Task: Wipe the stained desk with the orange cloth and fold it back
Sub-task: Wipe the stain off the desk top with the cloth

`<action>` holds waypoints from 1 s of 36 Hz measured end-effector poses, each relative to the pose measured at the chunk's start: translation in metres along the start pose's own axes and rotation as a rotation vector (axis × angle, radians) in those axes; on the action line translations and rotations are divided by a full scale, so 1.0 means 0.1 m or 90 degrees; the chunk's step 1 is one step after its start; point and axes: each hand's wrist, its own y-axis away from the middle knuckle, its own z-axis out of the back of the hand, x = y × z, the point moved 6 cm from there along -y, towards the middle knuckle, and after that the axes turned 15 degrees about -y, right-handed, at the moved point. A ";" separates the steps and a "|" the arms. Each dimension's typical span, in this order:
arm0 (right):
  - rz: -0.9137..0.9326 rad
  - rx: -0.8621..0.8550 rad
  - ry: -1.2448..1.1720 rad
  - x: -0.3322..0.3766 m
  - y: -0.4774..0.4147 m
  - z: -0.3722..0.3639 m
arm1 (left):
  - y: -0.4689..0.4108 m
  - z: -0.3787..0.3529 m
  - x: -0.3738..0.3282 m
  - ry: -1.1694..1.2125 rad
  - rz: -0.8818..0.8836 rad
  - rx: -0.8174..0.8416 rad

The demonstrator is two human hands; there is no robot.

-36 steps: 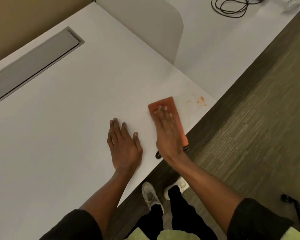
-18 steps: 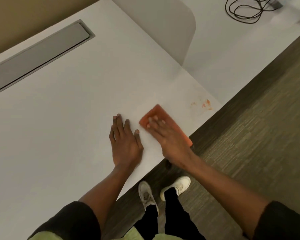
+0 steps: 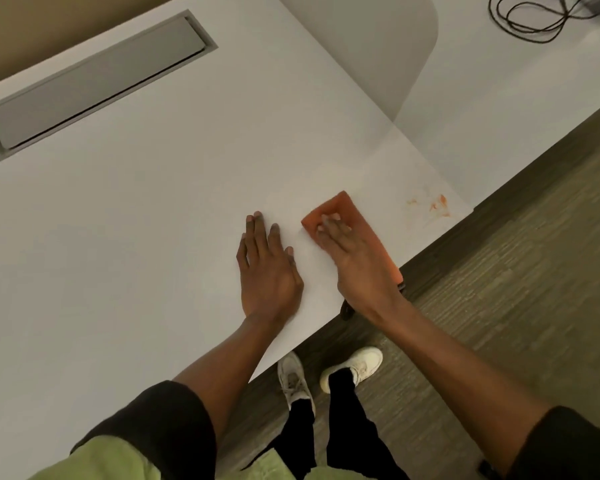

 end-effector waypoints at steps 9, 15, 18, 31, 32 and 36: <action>0.010 -0.012 0.136 -0.20 0.27 0.19 | 0.00 0.03 -0.01 0.008 -0.008 0.017; -0.230 -0.224 0.070 -0.85 -0.45 0.74 | -0.01 0.02 0.00 0.003 -0.013 0.019; -0.313 -0.293 0.054 -0.85 -0.45 0.74 | -0.01 0.02 0.00 0.001 -0.010 0.022; -0.092 -0.157 0.044 -0.43 -0.29 0.28 | -0.01 0.00 -0.01 -0.005 0.007 0.028; -0.132 -0.179 0.055 -0.61 -0.39 0.45 | -0.01 0.00 -0.01 -0.006 0.005 0.027; -0.286 -0.290 0.066 -1.20 -0.60 1.02 | -0.01 0.00 -0.01 -0.009 0.005 0.026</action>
